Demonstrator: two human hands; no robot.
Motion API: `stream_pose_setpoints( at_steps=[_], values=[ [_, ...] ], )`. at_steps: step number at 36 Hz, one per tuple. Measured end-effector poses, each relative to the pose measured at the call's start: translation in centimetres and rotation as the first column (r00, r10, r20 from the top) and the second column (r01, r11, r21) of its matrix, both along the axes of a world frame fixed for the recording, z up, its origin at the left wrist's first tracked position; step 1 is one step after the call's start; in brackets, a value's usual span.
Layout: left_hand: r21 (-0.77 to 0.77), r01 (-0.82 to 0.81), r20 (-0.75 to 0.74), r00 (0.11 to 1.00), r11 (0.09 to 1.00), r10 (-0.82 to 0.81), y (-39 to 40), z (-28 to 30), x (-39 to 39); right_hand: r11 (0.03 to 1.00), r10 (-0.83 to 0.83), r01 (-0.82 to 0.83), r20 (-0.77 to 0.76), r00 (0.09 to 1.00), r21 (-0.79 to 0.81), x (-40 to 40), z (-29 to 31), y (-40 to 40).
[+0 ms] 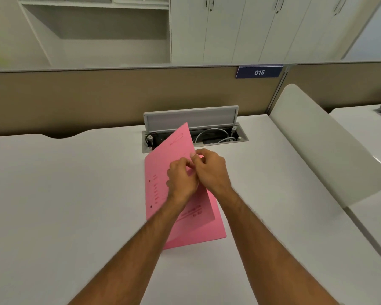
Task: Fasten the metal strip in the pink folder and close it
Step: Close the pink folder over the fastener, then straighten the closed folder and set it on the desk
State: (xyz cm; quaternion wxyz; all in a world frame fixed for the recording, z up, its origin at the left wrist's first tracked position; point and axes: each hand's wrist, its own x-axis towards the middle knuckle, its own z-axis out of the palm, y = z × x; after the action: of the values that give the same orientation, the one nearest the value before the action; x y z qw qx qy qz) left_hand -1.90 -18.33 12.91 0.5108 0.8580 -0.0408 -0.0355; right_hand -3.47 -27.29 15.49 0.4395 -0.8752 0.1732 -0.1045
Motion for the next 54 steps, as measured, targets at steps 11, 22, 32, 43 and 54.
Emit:
stream_pose_setpoints(
  at_steps=[11, 22, 32, 43, 54],
  values=[
    [0.262, 0.005, -0.133, 0.991, 0.965, 0.031, 1.3, -6.1, 0.0, 0.970, 0.023, -0.074, -0.219, 0.976, -0.230, -1.1, -3.8, -1.3],
    [0.556, -0.013, -0.251, 0.951, 0.831, 0.183, 4.9, -9.9, 0.1, 0.933, 0.024, -0.147, -0.352, 0.936, -0.330, -1.8, -9.2, -2.2],
    [0.609, -0.082, -0.316, 0.887, 0.789, 0.336, 6.6, -10.1, 0.5, 0.928, -0.014, -0.159, -0.456, 0.890, -0.338, -1.8, -12.4, -2.1],
    [0.401, -0.253, -0.464, 0.773, 0.881, 0.433, 6.7, -8.5, 1.4, 0.901, -0.053, -0.155, -0.456, 0.889, -0.406, -1.8, -13.7, -1.6],
    [0.033, -0.307, -0.391, 0.872, 0.951, 0.295, 9.6, -7.9, 1.6, 0.925, -0.152, -0.022, -0.421, 0.894, -0.379, -1.8, -13.8, -0.1]
  ],
)
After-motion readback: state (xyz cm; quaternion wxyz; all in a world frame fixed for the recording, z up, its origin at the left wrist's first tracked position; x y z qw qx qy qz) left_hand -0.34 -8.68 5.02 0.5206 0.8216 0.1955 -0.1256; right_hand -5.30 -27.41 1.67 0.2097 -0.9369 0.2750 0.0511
